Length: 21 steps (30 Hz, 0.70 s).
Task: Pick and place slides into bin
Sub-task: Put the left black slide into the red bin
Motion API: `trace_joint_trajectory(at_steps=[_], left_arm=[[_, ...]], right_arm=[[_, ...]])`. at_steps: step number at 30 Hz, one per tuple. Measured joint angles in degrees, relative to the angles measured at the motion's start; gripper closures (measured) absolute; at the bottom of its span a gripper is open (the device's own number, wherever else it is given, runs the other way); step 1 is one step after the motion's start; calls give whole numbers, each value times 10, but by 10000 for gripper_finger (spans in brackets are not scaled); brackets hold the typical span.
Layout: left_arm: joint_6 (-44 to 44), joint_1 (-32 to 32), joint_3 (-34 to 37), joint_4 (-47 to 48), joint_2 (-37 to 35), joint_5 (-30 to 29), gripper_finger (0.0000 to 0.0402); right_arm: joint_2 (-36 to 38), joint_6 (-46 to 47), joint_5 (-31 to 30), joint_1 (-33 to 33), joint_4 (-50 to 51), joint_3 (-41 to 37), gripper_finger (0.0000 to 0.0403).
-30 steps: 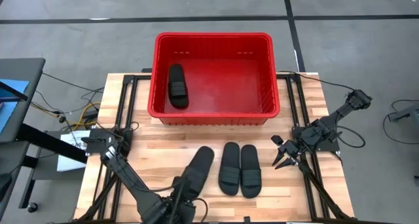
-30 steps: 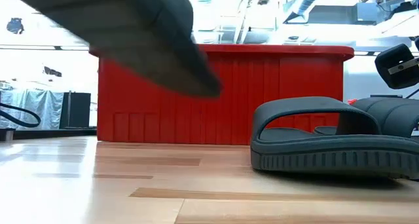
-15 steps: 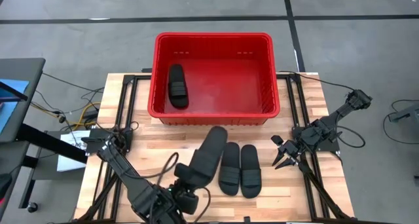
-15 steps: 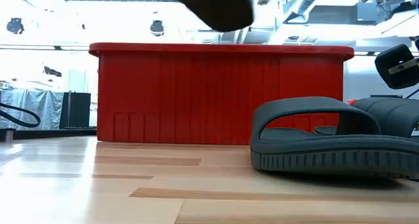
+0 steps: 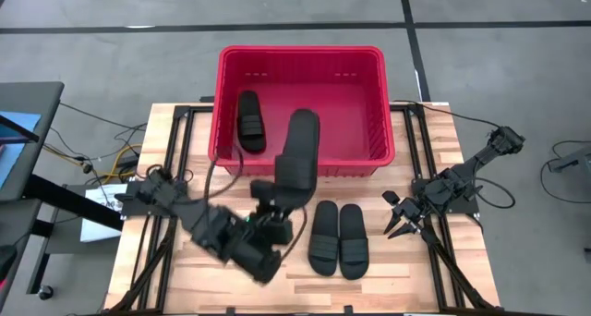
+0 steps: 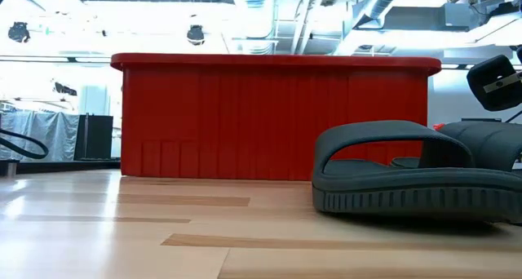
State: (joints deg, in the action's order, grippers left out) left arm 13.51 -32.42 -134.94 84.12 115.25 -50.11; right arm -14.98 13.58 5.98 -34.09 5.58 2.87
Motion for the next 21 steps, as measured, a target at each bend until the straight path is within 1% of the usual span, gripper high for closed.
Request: trace_joint_trajectory(at_steps=[2,4,9,11,15,18,21], left_arm=[[-32,27,0,0,-4,13,401],[-69,55,0,0,-7,40,401],[-135,137,0,4,-10,148,401],[-145,167,0,26,-10,165,401],[-189,224,3,57,-13,176,401],[-246,274,3,43,-29,221,401],[-293,335,2,24,-44,281,401]], right_arm=[[0,0,0,0,0,0,337],[0,0,0,0,0,0,337],[0,0,0,0,0,0,337],[0,0,0,0,0,0,337],[0,0,0,0,0,0,337],[0,0,0,0,0,0,337],[0,0,0,0,0,0,337]])
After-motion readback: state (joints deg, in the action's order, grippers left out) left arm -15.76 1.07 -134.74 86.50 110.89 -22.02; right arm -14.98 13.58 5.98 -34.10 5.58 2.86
